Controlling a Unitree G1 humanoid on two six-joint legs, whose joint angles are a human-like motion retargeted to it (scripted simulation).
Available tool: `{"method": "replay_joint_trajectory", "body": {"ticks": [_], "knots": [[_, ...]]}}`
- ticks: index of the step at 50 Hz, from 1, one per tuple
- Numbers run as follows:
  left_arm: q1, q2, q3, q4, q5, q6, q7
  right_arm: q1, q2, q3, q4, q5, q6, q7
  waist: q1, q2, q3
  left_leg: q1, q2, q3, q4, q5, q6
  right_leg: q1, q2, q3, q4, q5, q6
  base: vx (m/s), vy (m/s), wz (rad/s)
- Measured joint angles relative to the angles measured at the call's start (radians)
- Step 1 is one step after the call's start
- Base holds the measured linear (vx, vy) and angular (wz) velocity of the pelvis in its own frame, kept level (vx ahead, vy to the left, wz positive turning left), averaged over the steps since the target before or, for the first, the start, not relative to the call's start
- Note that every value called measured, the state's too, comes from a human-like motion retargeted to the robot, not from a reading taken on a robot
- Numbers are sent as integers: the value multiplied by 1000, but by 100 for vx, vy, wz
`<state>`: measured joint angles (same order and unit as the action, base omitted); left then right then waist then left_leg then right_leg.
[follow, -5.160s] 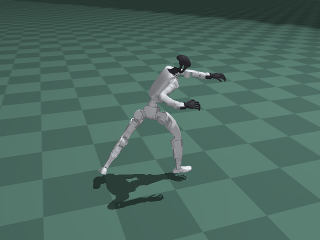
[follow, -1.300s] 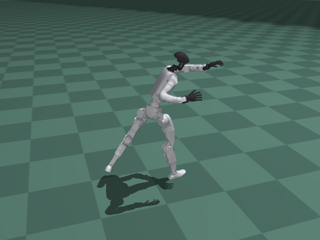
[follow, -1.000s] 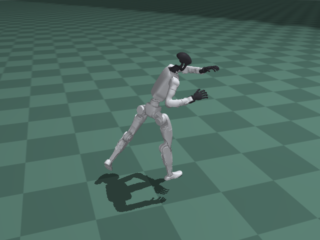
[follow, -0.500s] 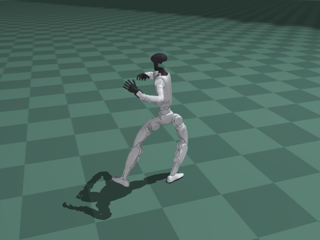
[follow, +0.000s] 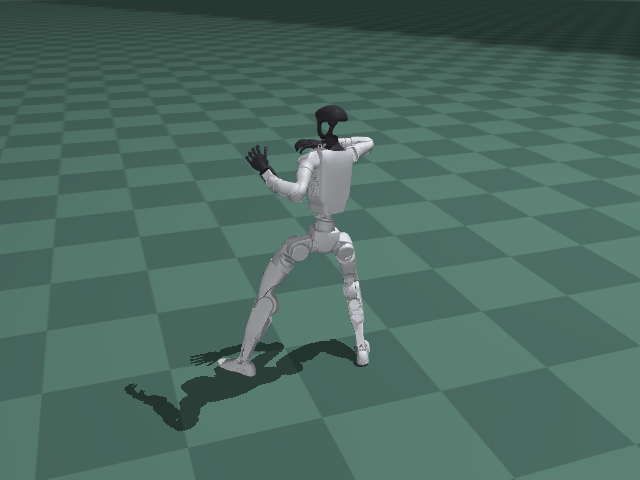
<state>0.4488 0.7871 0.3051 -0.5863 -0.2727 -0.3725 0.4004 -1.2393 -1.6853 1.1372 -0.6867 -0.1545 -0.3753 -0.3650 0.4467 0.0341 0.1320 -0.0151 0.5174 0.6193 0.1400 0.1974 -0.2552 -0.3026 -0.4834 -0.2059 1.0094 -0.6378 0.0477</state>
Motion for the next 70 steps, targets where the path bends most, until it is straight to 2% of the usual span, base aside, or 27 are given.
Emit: {"method": "replay_joint_trajectory", "body": {"ticks": [2,5,8,10,15,18,19,22,24,27,31,35,37,40,42,45,47,48,50,53,55,58,60,63,66,68,70], "knots": [[4,33,10,9,-3,-29,3,3,-265,-11,121,-57,-24,-116,-183,4,29,41,9,46,17,19,3,-73,40,87,-28,31,60,-6,-6,-280],[21,112,43,54,12,-47,11,36,-477,-132,267,-62,-42,-103,-497,52,83,77,-2,6,23,52,-7,-170,99,199,-72,69,115,-8,-1,-258],[-41,308,99,124,85,-46,45,56,-486,-233,270,-111,-24,-136,-793,97,141,94,-37,-126,14,51,-7,-251,165,307,-118,104,149,-5,3,-249],[-146,471,124,185,148,-35,66,77,-427,-275,268,-140,-10,-162,-921,121,177,118,-35,-196,21,32,-7,-290,232,358,-149,119,165,2,0,-274],[-489,758,23,232,237,-31,114,122,-280,-442,225,-139,-7,-172,-1006,144,232,186,-38,-180,60,-1,-7,-356,334,419,-236,132,185,7,2,-245],[-670,807,-116,168,245,-33,98,149,-263,-541,179,-119,-5,-151,-981,157,241,204,-46,-195,108,4,-7,-361,389,473,-266,155,193,8,0,-162],[-793,798,-230,157,251,-33,82,207,-281,-609,174,-106,-8,-142,-959,173,241,197,-42,-214,140,8,-5,-356,407,489,-276,165,193,7,-2,-120],[-1157,719,-590,162,249,-26,40,507,-362,-894,207,-59,-7,-139,-879,237,218,153,-29,-271,249,38,2,-338,448,534,-317,195,179,4,-1,-82],[-1181,692,-640,144,228,-17,25,592,-354,-965,236,-36,6,-140,-835,255,194,113,-31,-314,315,55,2,-326,472,569,-355,217,154,0,-1,-72],[-1141,643,-639,120,234,-6,13,658,-291,-1016,252,13,19,-132,-780,250,162,63,-108,-429,379,20,-7,-306,480,639,-415,260,133,-3,7,-64],[-1003,489,-485,56,300,69,-28,676,-140,-1022,177,57,51,-117,-801,225,140,48,-283,-596,368,-56,-7,-257,411,703,-523,309,133,-3,15,-16],[-1013,293,-398,0,394,161,-119,787,122,-1093,110,16,80,-99,-913,242,167,108,-232,-566,300,-40,-7,-169,427,672,-657,383,112,-2,1,0],[-1238,220,-531,69,421,206,-123,1102,352,-1365,31,1,91,-110,-950,221,191,144,-195,-530,269,-51,1,-129,435,644,-707,417,111,-10,3,23],[-1707,75,-840,378,506,287,-113,1270,668,-1445,-13,69,100,-134,-1028,191,188,159,-181,-484,229,-85,20,-109,403,596,-749,446,123,-14,11,63],[-2030,-79,-1094,796,602,369,-57,1301,831,-1412,-2,121,120,-128,-1101,180,184,159,-167,-455,193,-117,20,-108,380,555,-781,462,127,-18,16,79],[-2370,-366,-1419,1613,682,446,15,1312,989,-1337,33,134,133,-145,-1211,155,209,167,-151,-415,141,-172,14,-95,348,503,-839,481,140,-21,20,60],[-2460,-488,-1495,1979,694,421,-139,1326,1021,-1299,43,116,141,-125,-1259,137,228,177,-146,-396,108,-209,12,-89,331,471,-882,486,144,-22,20,10],[-2486,-505,-1501,2048,704,397,-213,1339,1026,-1291,44,103,146,-108,-1268,128,234,186,-146,-385,90,-227,13,-88,323,449,-902,486,142,-21,18,-26],[-2515,-468,-1505,1965,697,358,-214,1372,1037,-1287,39,73,153,-91,-1252,110,237,212,-154,-359,55,-260,21,-90,300,384,-929,488,137,-18,15,-54],[-2452,-301,-1394,1442,585,355,28,1352,1067,-1277,53,-3,179,-114,-1154,109,246,255,-167,-322,27,-298,29,-98,245,205,-897,488,130,-14,12,-54],[-2333,-241,-1247,1100,556,351,103,1278,1069,-1290,67,-71,215,-102,-1071,124,245,260,-169,-319,29,-320,29,-110,182,32,-823,471,114,-8,10,-6],[-1966,-193,-906,601,524,297,13,1031,951,-1358,135,-131,277,-48,-916,166,230,237,-175,-328,70,-353,35,-120,53,-228,-671,442,76,-2,4,11],[-1652,-203,-713,336,462,234,-57,786,810,-1337,247,-171,324,-64,-791,185,207,224,-182,-314,99,-364,36,-129,0,-309,-612,453,60,1,-8,-19],[-1245,-264,-603,114,347,178,-96,243,611,-987,634,-170,408,-206,-608,202,181,214,-180,-267,140,-358,47,-184,24,-254,-591,485,42,2,-21,-72],[-1031,-346,-631,102,175,130,-68,-250,631,-559,1061,68,414,-278,-521,214,190,165,-149,-245,225,-341,89,-255,64,-200,-541,475,2,8,-31,-66],[-957,-413,-663,122,85,106,-55,-351,685,-462,1128,262,355,-283,-533,232,203,124,-119,-254,275,-311,110,-283,77,-195,-496,444,-27,19,-35,-3],[-924,-473,-701,116,60,95,-49,-314,722,-477,1005,334,286,-298,-593,259,229,106,-91,-262,292,-256,109,-289,93,-198,-458,398,-61,30,-36,8]]}}
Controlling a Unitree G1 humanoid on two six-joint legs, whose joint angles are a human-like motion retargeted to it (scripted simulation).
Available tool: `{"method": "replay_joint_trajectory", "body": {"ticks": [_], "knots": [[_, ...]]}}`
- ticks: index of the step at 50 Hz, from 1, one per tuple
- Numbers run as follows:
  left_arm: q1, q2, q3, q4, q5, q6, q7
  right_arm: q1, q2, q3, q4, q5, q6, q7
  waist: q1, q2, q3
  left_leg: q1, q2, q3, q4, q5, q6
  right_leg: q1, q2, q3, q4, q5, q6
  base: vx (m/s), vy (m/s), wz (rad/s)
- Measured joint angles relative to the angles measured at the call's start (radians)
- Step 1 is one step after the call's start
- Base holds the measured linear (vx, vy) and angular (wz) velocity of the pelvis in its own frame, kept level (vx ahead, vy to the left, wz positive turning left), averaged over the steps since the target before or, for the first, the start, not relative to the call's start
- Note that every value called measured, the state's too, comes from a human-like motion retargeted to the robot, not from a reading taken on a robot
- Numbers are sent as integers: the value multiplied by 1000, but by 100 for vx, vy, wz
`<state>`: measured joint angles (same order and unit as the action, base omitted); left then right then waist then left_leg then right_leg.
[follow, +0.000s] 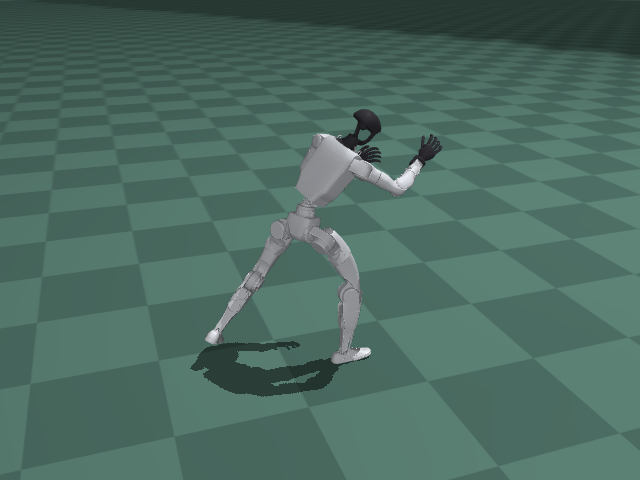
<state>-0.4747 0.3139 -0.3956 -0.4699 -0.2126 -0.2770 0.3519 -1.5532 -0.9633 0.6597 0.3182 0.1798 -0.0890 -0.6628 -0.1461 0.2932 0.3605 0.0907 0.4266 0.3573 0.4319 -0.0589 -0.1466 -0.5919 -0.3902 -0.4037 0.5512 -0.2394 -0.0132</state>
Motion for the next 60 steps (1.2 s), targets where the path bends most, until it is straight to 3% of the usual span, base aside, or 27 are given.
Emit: {"method": "replay_joint_trajectory", "body": {"ticks": [5,7,8,10,13,15,16,17,18,20,23,25,27,30,33,35,38,43,47,50,55,58,60], "knots": [[0,-72,-68,-108,16,-6,-26,615,185,-296,-559,-232,-68,136,-214,1,98,48,38,12,38,230,21,37,152,84,-27,-72,-85,46,-35,-137],[59,-92,-22,-191,-13,-9,-52,905,296,-337,-654,-179,-108,264,-280,-28,107,27,-32,-101,134,306,-1,59,266,186,-106,-75,-94,62,-25,-366],[110,-114,11,-233,-11,-32,-63,1059,335,-351,-684,-133,-133,332,-299,-44,76,-2,-104,-184,195,316,-32,61,319,246,-146,-78,-83,69,-17,-444],[120,-128,114,-296,-53,-89,-84,1266,365,-342,-694,-47,-158,454,-337,-115,63,-29,-256,-245,311,279,-101,89,404,378,-206,-92,-58,72,-9,-493],[-35,32,389,-285,-208,-130,-147,1558,269,-427,-679,56,-153,563,-358,-197,-30,-83,-253,-21,550,157,-39,153,502,558,-221,-116,-23,77,-1,-469],[-248,272,502,-208,-238,-121,-151,1720,163,-539,-640,83,-127,618,-365,-253,-71,-92,-199,89,713,80,42,213,547,657,-126,-143,25,83,8,-348],[-401,405,466,-180,-228,-129,-114,1794,116,-606,-614,91,-108,634,-370,-273,-94,-110,-187,97,774,28,68,249,553,698,-84,-166,50,85,17,-261],[-570,530,408,-159,-210,-138,-75,1870,75,-675,-590,97,-92,647,-377,-284,-116,-132,-168,98,829,-25,89,302,556,740,-76,-185,52,84,23,-197],[-769,640,307,-153,-173,-151,-32,1948,43,-748,-567,101,-85,656,-389,-275,-135,-161,-135,82,871,-81,99,387,552,783,-138,-195,6,84,28,-154],[-1276,775,-8,-169,-71,-141,54,2104,1,-947,-550,165,-74,672,-405,-257,-148,-213,-67,57,936,-195,123,525,529,832,-183,-216,3,88,33,-111],[-1977,727,-539,-246,21,-103,102,2278,10,-1238,-574,256,-58,695,-391,-186,-198,-358,47,18,952,-306,140,652,484,888,-245,-204,59,86,38,-132],[-2268,633,-817,-312,-8,-117,117,2316,66,-1364,-606,254,-56,684,-349,-130,-250,-443,128,24,890,-332,103,698,446,938,-278,-193,100,82,49,-204],[-2379,568,-993,-367,-93,-146,85,2295,151,-1415,-635,266,-65,654,-270,-92,-316,-476,178,65,741,-331,85,723,379,984,-289,-185,151,73,59,-233],[-2337,571,-1004,-392,-223,-159,21,2239,308,-1421,-675,360,-104,591,-85,-41,-408,-443,176,107,393,-202,23,745,262,1062,-293,-170,212,59,72,-249],[-2271,626,-1004,-370,-260,-190,55,2113,364,-1257,-704,457,-114,593,-28,-10,-385,-393,111,-77,163,-25,-76,751,187,1156,-243,-171,233,40,89,-217],[-2250,651,-1004,-368,-263,-242,96,2026,363,-1152,-716,399,-146,538,-44,-21,-346,-382,58,-156,200,-66,-115,742,125,1205,-190,-170,247,25,96,-123],[-2192,720,-953,-382,-262,-294,108,1886,348,-997,-742,261,-115,556,-95,-36,-273,-348,26,-111,314,-224,-108,714,89,1207,-66,-105,268,17,84,-53],[-1859,898,-609,-305,-354,-298,55,1723,431,-861,-780,-9,-78,634,-129,-76,-190,-322,-48,-92,340,-304,-1,728,41,1069,-41,116,240,6,58,32],[-1432,977,-302,-253,-468,-289,-24,1624,547,-783,-827,-157,-76,584,-18,-146,-162,-294,-106,-87,265,-283,48,731,27,1056,-87,287,240,0,35,28],[-1167,1027,-125,-183,-412,-246,-39,1525,562,-752,-895,-237,-78,542,73,-229,-160,-304,-148,-104,204,-259,64,709,27,1033,-98,375,238,-4,23,54],[-603,1024,279,-75,-33,-74,-21,1349,400,-767,-1042,-347,-56,582,198,-361,-187,-422,-250,-220,132,-214,63,690,2,913,-127,442,232,-5,15,140],[-263,923,445,-61,262,25,-22,1222,259,-693,-1102,-405,-60,550,299,-432,-175,-470,-327,-303,38,-166,48,688,-8,847,-140,468,227,-2,10,180],[-68,799,490,-67,269,36,-56,1132,134,-629,-1109,-443,-42,546,384,-471,-161,-487,-367,-356,-33,-136,36,688,-2,814,-146,480,220,4,8,174]]}}
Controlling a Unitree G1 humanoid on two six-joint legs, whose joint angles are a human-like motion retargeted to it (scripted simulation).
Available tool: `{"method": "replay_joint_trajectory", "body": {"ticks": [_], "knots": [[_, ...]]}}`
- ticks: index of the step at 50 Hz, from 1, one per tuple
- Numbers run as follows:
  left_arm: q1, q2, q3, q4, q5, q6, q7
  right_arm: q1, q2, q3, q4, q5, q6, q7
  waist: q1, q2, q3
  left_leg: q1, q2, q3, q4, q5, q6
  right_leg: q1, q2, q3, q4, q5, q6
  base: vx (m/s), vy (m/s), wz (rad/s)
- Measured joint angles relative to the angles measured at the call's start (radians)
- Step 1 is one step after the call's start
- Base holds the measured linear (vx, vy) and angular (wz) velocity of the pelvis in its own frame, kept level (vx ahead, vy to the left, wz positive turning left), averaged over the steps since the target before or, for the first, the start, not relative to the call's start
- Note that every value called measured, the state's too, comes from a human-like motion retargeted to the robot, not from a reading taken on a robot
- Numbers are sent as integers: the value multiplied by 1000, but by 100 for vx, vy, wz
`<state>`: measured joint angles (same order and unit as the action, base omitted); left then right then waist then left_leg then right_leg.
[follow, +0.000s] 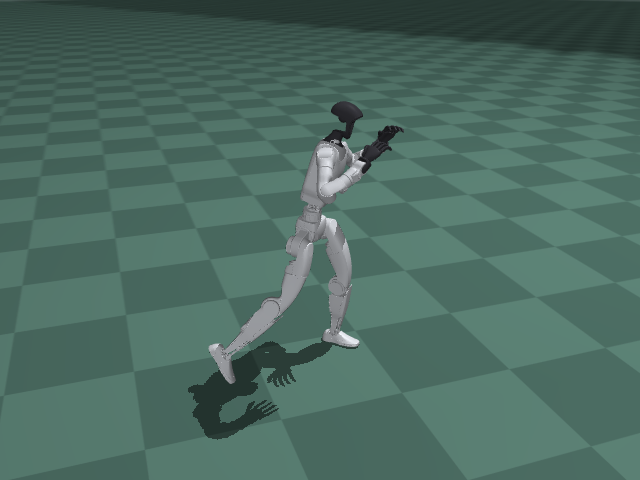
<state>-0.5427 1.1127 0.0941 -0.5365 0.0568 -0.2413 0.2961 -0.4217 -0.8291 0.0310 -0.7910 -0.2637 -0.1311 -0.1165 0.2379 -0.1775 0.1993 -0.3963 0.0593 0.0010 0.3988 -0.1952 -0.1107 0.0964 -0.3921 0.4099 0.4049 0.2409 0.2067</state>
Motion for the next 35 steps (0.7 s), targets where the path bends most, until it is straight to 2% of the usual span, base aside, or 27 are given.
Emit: {"method": "replay_joint_trajectory", "body": {"ticks": [3,5,7,8,10,12,13,15,17,20,22,24,25,26,28,30,31,32,35], "knots": [[294,-260,47,-46,-103,-31,-63,-282,-210,205,109,-29,42,24,148,4,28,-39,-4,-67,-18,10,-55,14,49,-68,-25,21,-19,9,8,136],[503,-421,98,-78,-192,-52,-103,-635,-305,489,298,-53,69,36,255,10,41,-46,-7,-83,-46,17,-78,17,52,-145,-43,37,-28,10,10,64],[710,-543,160,-95,-253,-76,-132,-1068,-254,901,654,-132,80,2,366,16,39,-57,-4,-68,-50,10,-75,9,27,-242,-67,56,-24,11,11,-10],[794,-586,186,-97,-276,-95,-146,-1244,-185,1090,881,-191,85,-27,427,27,47,-58,1,-56,-44,2,-71,12,12,-291,-81,66,-17,10,10,-52],[910,-617,218,-97,-313,-114,-166,-1429,-18,1342,1365,-311,129,-15,559,35,62,-61,9,-16,-30,-15,-47,2,-23,-360,-102,83,-1,9,9,-81],[930,-583,248,-96,-328,-97,-180,-1449,130,1340,1791,-270,207,59,662,32,87,-53,13,21,-28,-22,-23,-8,-50,-398,-114,101,5,8,6,-79],[904,-561,279,-91,-329,-85,-186,-1478,215,1254,1971,-194,243,73,678,37,122,-36,15,34,-35,-21,-18,-2,-59,-408,-117,107,-3,7,5,-44],[846,-524,295,-102,-321,-41,-207,-1456,259,1002,2052,5,281,6,709,60,106,-29,9,32,-50,-14,-20,8,-62,-426,-137,131,3,7,8,7],[701,-479,264,-84,-239,12,-173,-1362,227,862,1794,176,244,-52,665,70,86,-28,-5,9,-58,-11,-16,26,-52,-412,-156,154,-1,6,8,53],[377,-295,147,21,-92,86,-115,-1233,199,887,1387,133,196,-189,540,50,49,-26,-23,-29,-81,2,-33,40,-31,-338,-172,185,16,4,2,61],[-8,-139,-108,248,17,148,-87,-1130,166,849,1120,27,211,-219,440,39,38,-27,-34,-60,-96,13,-54,44,-12,-285,-162,189,23,-1,-5,76],[-508,-86,-531,626,111,182,-23,-970,120,721,893,-8,177,-197,352,29,14,-39,-30,-102,-119,28,-86,27,28,-245,-131,186,41,-2,-11,83],[-765,-102,-770,859,155,197,31,-890,108,648,802,-10,152,-174,308,24,-4,-51,-16,-126,-130,33,-100,-1,62,-228,-95,179,55,-8,-10,107],[-953,-165,-959,1128,204,208,73,-838,93,604,745,-4,121,-184,245,31,15,-40,-31,-153,-155,55,-113,27,73,-207,-109,182,55,-13,-6,129],[-1199,-320,-1236,1628,256,229,74,-771,54,565,676,-11,90,-208,143,72,25,-40,-4,-221,-192,84,-135,34,154,-169,-101,194,55,-17,-9,117],[-1313,-399,-1368,1925,271,219,-30,-787,36,616,678,-40,105,-225,69,86,64,-13,2,-234,-243,114,-137,60,185,-37,-136,205,55,-16,-6,37],[-1333,-398,-1369,1931,296,210,-25,-805,7,645,691,-48,104,-238,59,103,69,-7,27,-241,-250,114,-138,61,221,17,-135,211,55,-12,-11,-14],[-1353,-381,-1367,1903,308,201,-2,-832,-16,680,711,-53,106,-251,53,112,79,7,49,-239,-268,120,-133,61,249,71,-131,212,55,-7,-19,-55],[-1367,-237,-1340,1575,233,160,183,-968,-57,814,827,-49,109,-275,91,94,123,90,95,-164,-371,153,-103,49,265,203,-103,185,55,-1,-18,-118]]}}
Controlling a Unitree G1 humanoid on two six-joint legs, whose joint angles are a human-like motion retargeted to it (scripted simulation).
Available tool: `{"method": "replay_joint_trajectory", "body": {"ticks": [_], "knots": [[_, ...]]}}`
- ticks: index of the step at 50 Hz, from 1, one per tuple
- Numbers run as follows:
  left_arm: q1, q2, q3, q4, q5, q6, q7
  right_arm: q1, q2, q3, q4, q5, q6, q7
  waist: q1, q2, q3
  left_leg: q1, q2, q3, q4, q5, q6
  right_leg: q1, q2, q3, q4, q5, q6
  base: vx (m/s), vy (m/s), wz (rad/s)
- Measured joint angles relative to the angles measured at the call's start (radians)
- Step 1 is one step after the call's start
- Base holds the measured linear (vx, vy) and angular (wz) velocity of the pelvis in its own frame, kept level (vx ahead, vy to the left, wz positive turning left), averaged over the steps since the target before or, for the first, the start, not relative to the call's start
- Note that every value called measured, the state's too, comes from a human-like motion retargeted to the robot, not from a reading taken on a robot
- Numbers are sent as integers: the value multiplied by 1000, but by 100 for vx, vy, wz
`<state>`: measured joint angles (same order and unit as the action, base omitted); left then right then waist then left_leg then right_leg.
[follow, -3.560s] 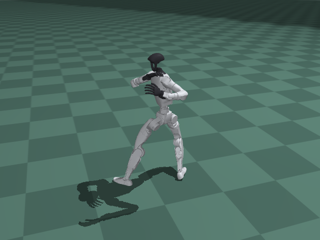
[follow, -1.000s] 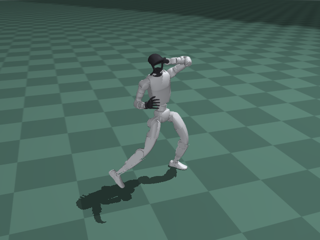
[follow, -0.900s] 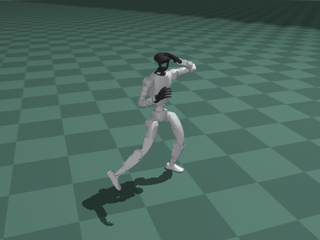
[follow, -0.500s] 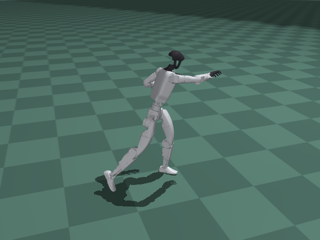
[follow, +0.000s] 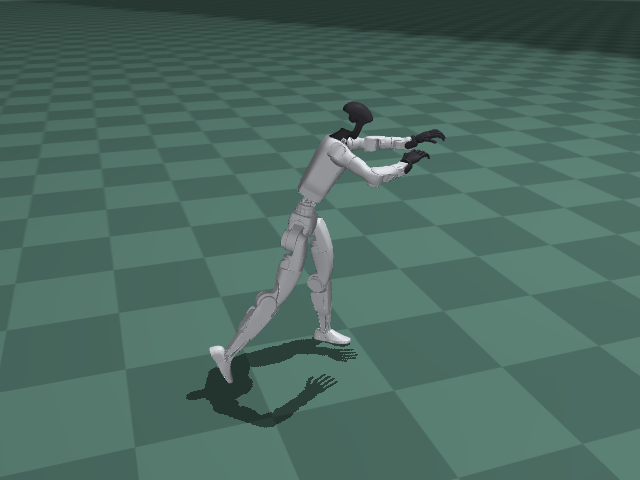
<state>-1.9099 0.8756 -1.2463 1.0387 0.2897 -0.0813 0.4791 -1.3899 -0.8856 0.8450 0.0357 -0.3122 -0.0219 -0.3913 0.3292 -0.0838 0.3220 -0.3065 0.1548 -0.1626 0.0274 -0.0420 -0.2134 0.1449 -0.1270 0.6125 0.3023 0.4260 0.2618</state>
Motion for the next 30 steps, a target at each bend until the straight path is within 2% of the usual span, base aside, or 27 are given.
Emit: {"method": "replay_joint_trajectory", "body": {"ticks": [2,5,7,10,12,13,15,16,17,18,19,20,22,23,25,28,30], "knots": [[33,94,-2,-196,-49,-51,72,-96,9,102,115,14,-6,16,31,-11,7,27,33,63,-28,2,-21,-28,-6,0,16,-22,0,0,-16,-155],[68,238,-31,-394,-22,-85,53,-245,39,270,290,62,-22,42,42,-8,14,28,72,131,-32,10,-35,-86,-28,-105,37,-59,0,-18,-2,-133],[119,317,-31,-490,8,-124,20,-298,25,354,361,86,-61,17,48,-4,-21,-25,62,175,17,7,-40,-120,-99,-163,-12,-84,0,-35,25,-125],[265,421,7,-620,-10,-166,71,-331,-53,442,366,57,-94,-17,75,16,-58,-95,59,253,134,-35,-47,-166,-200,-317,-62,-104,0,-23,26,-142],[479,520,155,-757,-64,-195,123,-295,-165,445,268,54,-108,-65,96,-10,-61,-96,27,332,168,-53,-28,-182,-300,-426,-90,-118,0,-9,19,-149],[636,577,286,-839,-99,-215,135,-245,-235,414,193,65,-117,-99,105,-24,-65,-90,21,368,180,-61,-22,-185,-337,-491,-103,-122,0,-2,10,-152],[1136,647,744,-990,-160,-253,145,-85,-398,299,18,75,-134,-169,126,-43,-57,-69,20,439,206,-82,-7,-183,-396,-634,-127,-125,0,2,4,-158],[1499,604,1086,-1064,-188,-274,135,53,-492,189,-81,77,-145,-201,133,-36,-60,-61,30,470,217,-91,-6,-182,-410,-721,-139,-124,-1,4,1,-163],[1850,531,1416,-1145,-216,-294,121,194,-575,71,-174,78,-156,-230,129,-27,-61,-51,39,501,227,-99,-4,-180,-422,-810,-151,-123,-3,5,-1,-160],[2177,396,1721,-1240,-245,-310,100,339,-637,-60,-255,77,-165,-254,102,-14,-59,-40,49,530,234,-105,-3,-175,-430,-905,-162,-124,-8,5,-2,-151],[2388,239,1907,-1315,-267,-311,75,484,-692,-191,-320,78,-170,-262,68,4,-62,-29,57,557,241,-112,-2,-168,-437,-999,-170,-127,-16,4,-2,-141],[2541,70,2033,-1382,-287,-304,47,630,-743,-322,-378,79,-173,-262,30,24,-66,-17,65,583,248,-119,0,-159,-442,-1092,-178,-132,-25,4,-4,-129],[2678,-141,2167,-1451,-385,-333,-25,1163,-648,-817,-413,67,-198,-286,-24,-6,-80,5,72,629,240,-116,-13,-144,-441,-1257,-202,-156,-36,4,-9,-114],[2698,-170,2204,-1469,-433,-339,-63,1471,-561,-1105,-452,34,-193,-279,-20,-29,-86,13,75,650,239,-116,-19,-141,-438,-1326,-212,-176,-44,3,-13,-103],[2639,-148,2168,-1478,-446,-326,-90,1848,-408,-1468,-563,121,-231,-197,-3,-21,-82,32,88,689,240,-113,-31,-130,-428,-1438,-222,-233,-68,0,-18,-96],[2485,26,2005,-1449,-374,-301,-49,1800,-424,-1446,-611,136,-214,-145,-43,22,-114,61,116,741,257,-105,-47,-129,-416,-1518,-202,-352,-100,-5,-23,-91],[2311,181,1832,-1383,-275,-279,-10,1620,-472,-1305,-608,130,-198,-119,-69,47,-138,84,133,782,271,-97,-48,-154,-429,-1496,-156,-425,-113,-8,-28,-112]]}}
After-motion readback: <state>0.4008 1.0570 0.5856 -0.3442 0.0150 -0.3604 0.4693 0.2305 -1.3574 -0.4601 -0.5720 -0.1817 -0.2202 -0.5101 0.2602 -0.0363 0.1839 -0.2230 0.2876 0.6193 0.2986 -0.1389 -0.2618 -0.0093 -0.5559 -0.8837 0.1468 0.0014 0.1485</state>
